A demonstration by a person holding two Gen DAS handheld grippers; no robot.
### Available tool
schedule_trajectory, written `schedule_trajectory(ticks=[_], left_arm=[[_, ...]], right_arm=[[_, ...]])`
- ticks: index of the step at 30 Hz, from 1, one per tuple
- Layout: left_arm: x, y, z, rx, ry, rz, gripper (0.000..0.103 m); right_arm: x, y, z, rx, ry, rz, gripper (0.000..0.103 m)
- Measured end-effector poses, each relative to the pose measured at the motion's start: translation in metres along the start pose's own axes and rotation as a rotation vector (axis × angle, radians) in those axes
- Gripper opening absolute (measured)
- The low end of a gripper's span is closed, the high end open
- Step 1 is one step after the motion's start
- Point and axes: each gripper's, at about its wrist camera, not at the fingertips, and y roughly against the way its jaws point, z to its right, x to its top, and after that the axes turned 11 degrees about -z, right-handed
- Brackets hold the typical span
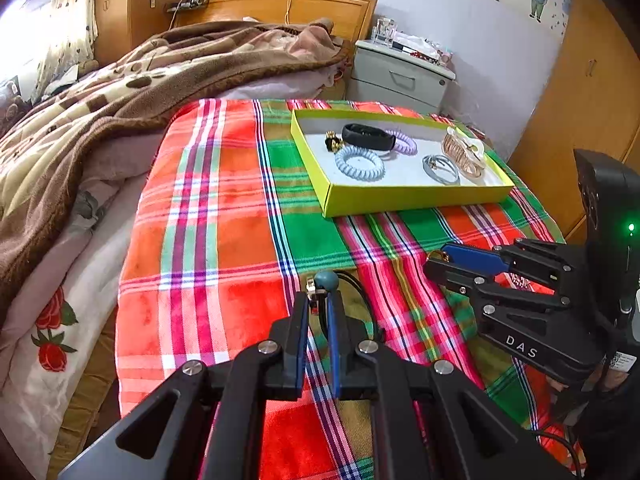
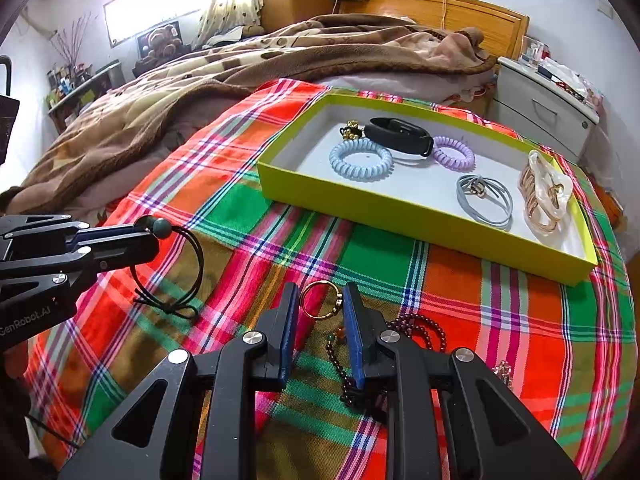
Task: Organize jewelry
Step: 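Grasp the gold ring with the right tool while the left tool holds the bead cord, then carry the gold ring and bead cord into the yellow box with both tools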
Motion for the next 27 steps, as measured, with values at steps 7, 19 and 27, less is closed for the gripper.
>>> schedule_trajectory(ticks=[7, 19, 27], left_arm=[[0.010, 0.015, 0.004, 0.011, -0.016, 0.043, 0.010], [0.040, 0.028, 0.012, -0.018, -0.020, 0.097, 0.010], [0.072, 0.013, 0.029, -0.071, -0.043, 0.087, 0.010]], right_arm=[[0.004, 0.018, 0.010, 0.016, -0.030, 0.050, 0.023], [0.019, 0.047, 0.043, 0.009, -0.095, 0.132, 0.023], [0.040, 0.047, 0.071, -0.010, -0.127, 0.144, 0.023]])
